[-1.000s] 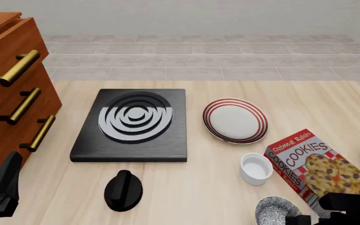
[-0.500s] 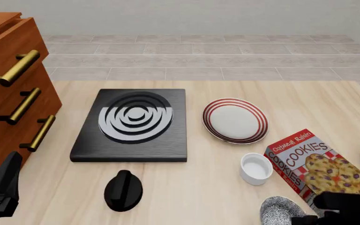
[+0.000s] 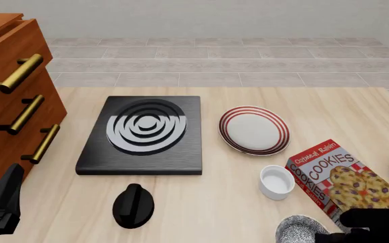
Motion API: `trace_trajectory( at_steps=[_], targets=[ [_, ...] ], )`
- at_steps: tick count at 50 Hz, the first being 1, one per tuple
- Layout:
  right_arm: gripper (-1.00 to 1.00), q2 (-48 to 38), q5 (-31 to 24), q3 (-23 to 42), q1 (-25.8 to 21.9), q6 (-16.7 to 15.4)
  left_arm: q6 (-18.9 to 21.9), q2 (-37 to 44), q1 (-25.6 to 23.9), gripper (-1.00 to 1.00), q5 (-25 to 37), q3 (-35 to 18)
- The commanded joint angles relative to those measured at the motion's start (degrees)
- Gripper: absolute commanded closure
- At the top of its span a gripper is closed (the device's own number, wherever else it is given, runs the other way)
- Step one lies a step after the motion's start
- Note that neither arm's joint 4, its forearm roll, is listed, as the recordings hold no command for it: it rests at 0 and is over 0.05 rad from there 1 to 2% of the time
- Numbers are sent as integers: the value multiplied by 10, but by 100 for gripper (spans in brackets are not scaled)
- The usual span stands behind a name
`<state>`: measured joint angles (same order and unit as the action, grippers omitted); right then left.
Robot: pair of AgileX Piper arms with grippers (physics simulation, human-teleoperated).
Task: Pick the akita bowl next to the ramekin and place it on the plate.
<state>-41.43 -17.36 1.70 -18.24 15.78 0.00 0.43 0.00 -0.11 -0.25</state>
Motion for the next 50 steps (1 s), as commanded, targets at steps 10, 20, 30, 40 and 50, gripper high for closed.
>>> trace_trajectory(
  at_steps=[10,20,30,40,50],
  targets=[
    [100,81,-96,47,-11,-4,0,0,0,-100,0,0],
    [100,85,-107,69,-3,-10,0,0,0,-100,0,0],
    [100,71,-100,86,9,-16,0,0,0,-100,0,0],
    [100,71,-119,119,14,-19,0,0,0,-100,0,0],
    [100,70,-132,143,12,-15,0,0,0,-100,0,0]
  ],
)
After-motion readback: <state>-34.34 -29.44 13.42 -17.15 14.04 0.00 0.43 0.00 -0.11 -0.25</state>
